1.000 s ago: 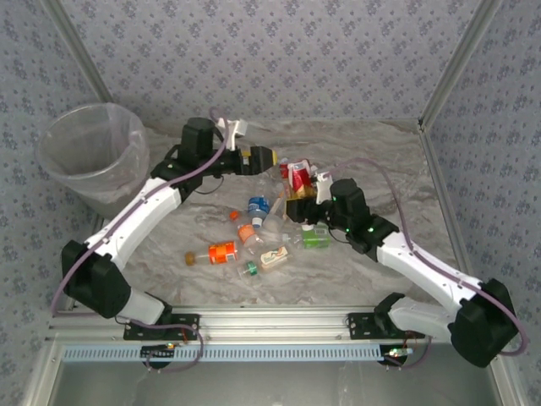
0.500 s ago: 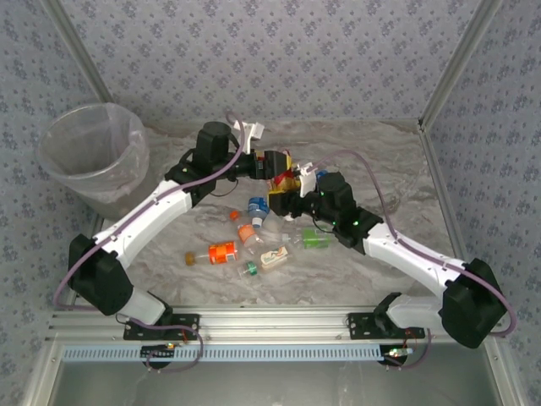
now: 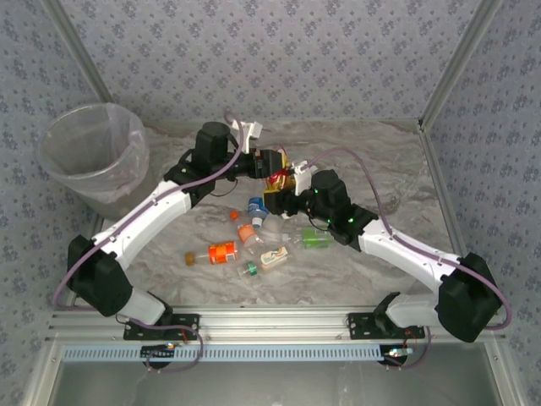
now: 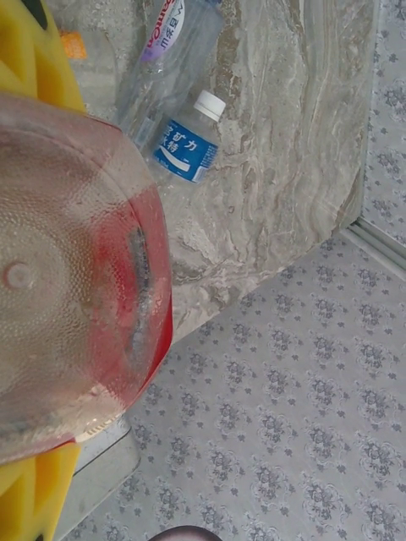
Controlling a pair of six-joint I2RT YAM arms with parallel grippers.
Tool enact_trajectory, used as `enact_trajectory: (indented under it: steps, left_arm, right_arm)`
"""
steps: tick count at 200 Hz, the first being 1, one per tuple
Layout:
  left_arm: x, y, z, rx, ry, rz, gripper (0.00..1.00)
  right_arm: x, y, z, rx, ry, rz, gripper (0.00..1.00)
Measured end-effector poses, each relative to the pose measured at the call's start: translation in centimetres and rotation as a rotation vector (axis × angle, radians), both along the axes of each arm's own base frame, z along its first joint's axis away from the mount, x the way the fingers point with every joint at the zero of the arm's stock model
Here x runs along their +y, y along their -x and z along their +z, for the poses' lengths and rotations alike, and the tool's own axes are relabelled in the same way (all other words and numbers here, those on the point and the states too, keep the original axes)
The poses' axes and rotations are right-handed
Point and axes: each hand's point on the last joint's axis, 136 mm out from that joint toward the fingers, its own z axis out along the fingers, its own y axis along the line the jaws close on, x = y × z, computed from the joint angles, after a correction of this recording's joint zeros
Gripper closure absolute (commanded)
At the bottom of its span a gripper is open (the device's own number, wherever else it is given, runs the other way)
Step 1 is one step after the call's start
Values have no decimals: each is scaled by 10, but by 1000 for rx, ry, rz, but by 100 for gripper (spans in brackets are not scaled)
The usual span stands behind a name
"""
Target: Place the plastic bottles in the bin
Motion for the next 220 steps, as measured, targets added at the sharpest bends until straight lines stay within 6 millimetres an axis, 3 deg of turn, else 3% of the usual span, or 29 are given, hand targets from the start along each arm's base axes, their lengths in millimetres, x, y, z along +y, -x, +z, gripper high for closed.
enact_trajectory:
  steps: [52,101,140,183,220]
  left_arm:
    - [13,-9,-4,5,-22,42,53]
    - [52,-39,-10,20,-52,175,55]
    - [85,-50,-10,9,-107,289,54]
    - [134,-62,0,-24,-156,458,54]
    - [177,-70,14,-70,-190,594,53]
  right_arm:
    - [3,2,7,-34,32,25,9]
    - [-6,1,-5,-22,133,-1,0]
    - [-25,-9,-24,29,252,-105,0]
    - [-60,-35,-40,96,351,-375,0]
    - [-88,-46,-42,139,393,-569,0]
